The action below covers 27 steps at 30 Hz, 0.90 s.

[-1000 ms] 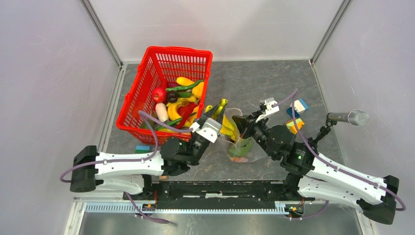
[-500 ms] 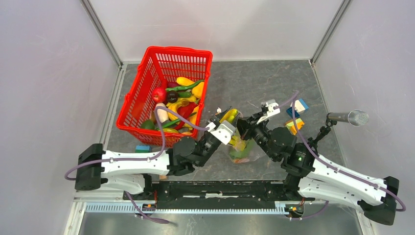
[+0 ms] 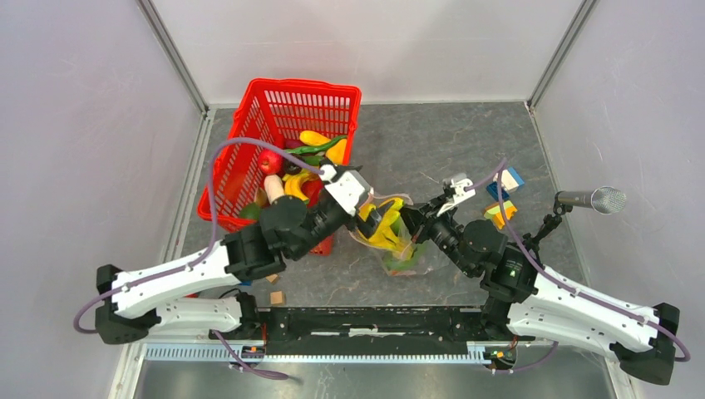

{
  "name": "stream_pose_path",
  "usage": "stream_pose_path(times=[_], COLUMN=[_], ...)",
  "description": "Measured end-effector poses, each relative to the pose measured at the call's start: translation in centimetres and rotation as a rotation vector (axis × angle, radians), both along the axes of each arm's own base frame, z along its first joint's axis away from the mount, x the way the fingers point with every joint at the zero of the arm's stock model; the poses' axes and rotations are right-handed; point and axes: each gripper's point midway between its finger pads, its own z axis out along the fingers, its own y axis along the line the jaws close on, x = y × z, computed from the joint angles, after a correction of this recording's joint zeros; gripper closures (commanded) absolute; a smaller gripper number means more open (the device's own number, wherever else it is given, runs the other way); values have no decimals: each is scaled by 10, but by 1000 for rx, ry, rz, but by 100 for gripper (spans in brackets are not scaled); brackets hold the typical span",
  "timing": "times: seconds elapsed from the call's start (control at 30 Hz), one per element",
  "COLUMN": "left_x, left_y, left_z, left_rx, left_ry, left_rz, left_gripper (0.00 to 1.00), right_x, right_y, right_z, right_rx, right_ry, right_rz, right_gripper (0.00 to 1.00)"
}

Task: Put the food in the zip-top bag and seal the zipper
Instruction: Place the fake fruit in the zipper food storage bag, then adjust the zipper food storage bag at the center of the board.

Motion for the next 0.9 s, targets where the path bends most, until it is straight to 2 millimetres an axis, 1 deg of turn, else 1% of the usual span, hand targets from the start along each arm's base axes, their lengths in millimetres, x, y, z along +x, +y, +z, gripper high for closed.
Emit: stream_pose_path(times=[0.1, 0.2, 0.3, 0.4, 0.47, 0.53, 0.67, 0.7, 0.8, 0.87, 0.9], left_x=[9, 8, -3, -17, -25, -28, -29, -28, -24, -19, -17], left_y=[15, 30, 45, 53, 54, 52, 36, 28, 13, 5, 3], left_z=[-10, -26, -42, -47, -53, -62, -86, -96, -118, -129, -133], left_rx=[67, 114, 124, 88, 65, 53, 66, 81, 122, 137, 139], left_ry=[80, 173, 284, 381, 455, 527, 652, 687, 762, 796, 808], left_rz=[-8, -4, -25, -47, -55, -48, -33, -25, 0, 30, 47], left_gripper=[0, 3, 9, 13, 16, 19, 23, 24, 29, 32, 32], right_x=[-2, -2, 0, 4, 7, 10, 14, 14, 14, 14, 14], right_y=[1, 0, -3, -11, -18, -28, -42, -45, -52, -56, -58], right_z=[0, -1, -3, -5, -4, -2, 2, 1, 0, 0, 1], right_rx=[-9, -20, -35, -49, -55, -56, -62, -66, -73, -74, -74], right_ry=[-6, -11, -12, -13, -16, -21, -26, -24, -22, -22, -23], right_rz=[16, 20, 7, -30, -62, -96, -154, -165, -186, -201, -205], right_gripper=[100, 100, 100, 100, 100, 100, 100, 100, 100, 100, 100])
